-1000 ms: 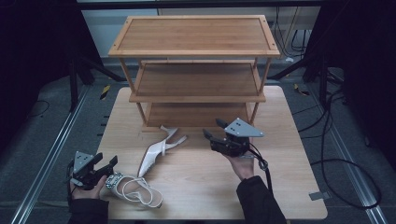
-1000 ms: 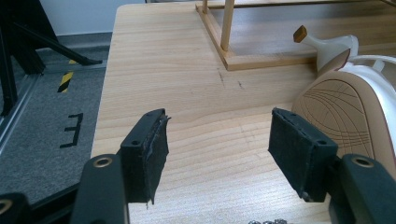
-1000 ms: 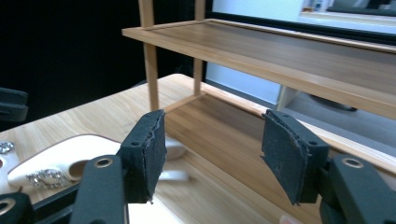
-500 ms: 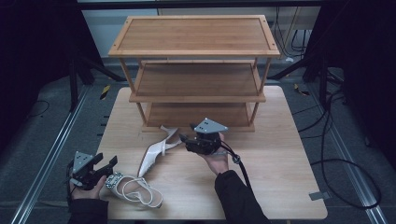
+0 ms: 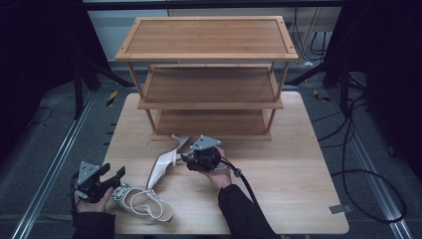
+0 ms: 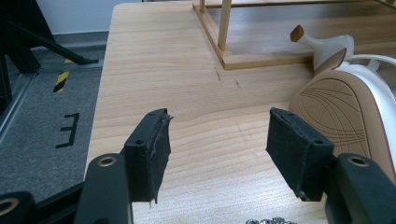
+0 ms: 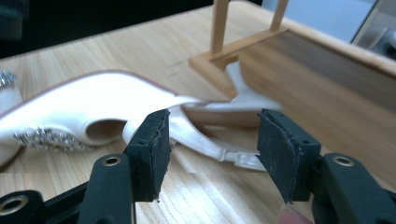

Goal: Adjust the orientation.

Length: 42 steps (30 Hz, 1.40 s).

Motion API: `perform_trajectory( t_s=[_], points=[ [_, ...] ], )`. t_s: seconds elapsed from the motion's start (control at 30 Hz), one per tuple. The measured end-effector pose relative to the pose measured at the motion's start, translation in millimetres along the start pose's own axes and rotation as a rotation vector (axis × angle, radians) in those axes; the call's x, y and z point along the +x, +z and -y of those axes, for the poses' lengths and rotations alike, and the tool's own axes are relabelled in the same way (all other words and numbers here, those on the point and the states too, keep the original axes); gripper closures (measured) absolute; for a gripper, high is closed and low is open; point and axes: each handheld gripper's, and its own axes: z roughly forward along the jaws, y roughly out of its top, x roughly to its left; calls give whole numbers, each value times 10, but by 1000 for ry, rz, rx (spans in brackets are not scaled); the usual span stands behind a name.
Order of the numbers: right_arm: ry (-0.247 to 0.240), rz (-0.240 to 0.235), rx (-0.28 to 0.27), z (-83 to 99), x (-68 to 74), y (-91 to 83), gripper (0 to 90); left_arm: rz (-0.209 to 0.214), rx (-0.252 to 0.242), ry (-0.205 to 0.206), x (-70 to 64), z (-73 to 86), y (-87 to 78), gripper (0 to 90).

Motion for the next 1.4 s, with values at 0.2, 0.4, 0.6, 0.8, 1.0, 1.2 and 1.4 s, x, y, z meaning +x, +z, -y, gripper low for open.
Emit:
perform_trajectory(
  t_s=[0.2,0.4,0.6,0.8,1.0,1.2,1.4],
  points=[
    [-30,-23,57,50,96,194,442,3,-1,-2,3,0,1,382],
    [-56,-8,73,65,131,311,445,4,-1,1,2,-1,2,384],
    [-84,-16,74,46,143,361,467,1,-1,2,2,-1,3,386],
    [-94,-26,89,59,133,356,470,1,0,0,-3,-1,10,388],
    [-93,-33,107,76,118,343,474,0,0,0,2,0,5,391],
    [-125,-6,150,108,122,369,466,0,0,2,-4,-2,10,393],
    [-106,20,118,92,120,433,570,-1,1,-1,4,0,7,395]
  ],
)
